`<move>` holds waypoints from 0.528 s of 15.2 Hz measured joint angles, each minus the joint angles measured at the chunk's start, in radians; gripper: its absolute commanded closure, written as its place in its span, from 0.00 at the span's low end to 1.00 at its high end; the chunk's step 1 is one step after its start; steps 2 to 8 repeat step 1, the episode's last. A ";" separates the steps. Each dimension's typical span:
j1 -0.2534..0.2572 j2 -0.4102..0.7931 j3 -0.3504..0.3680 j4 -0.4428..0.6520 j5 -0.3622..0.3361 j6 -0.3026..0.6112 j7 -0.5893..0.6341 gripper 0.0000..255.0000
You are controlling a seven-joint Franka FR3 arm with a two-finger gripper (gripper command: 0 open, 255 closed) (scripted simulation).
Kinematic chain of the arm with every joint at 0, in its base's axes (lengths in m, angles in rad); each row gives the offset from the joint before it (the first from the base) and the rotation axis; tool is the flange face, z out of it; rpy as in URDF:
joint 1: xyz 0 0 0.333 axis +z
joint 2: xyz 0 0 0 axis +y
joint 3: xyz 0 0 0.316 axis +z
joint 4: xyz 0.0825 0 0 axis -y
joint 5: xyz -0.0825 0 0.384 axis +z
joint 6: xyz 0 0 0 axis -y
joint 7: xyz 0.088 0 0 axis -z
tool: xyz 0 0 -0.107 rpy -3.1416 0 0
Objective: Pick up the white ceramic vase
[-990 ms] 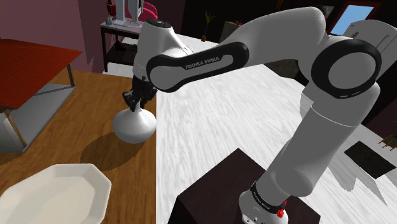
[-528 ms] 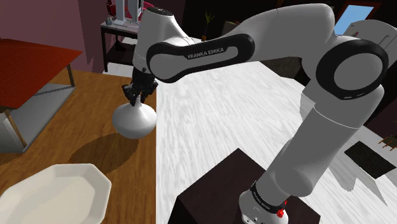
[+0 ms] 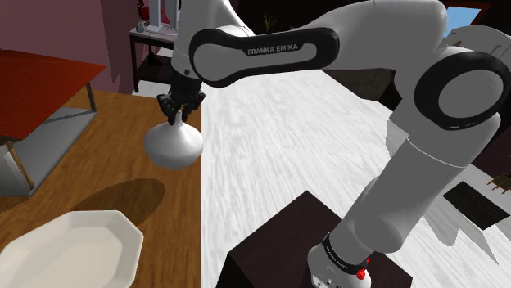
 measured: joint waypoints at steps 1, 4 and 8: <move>0.000 -0.003 0.000 0.006 0.001 -0.009 -0.001 1.00; 0.000 -0.003 0.000 0.006 0.001 -0.009 -0.001 1.00; 0.000 -0.003 0.000 0.006 0.001 -0.009 -0.001 1.00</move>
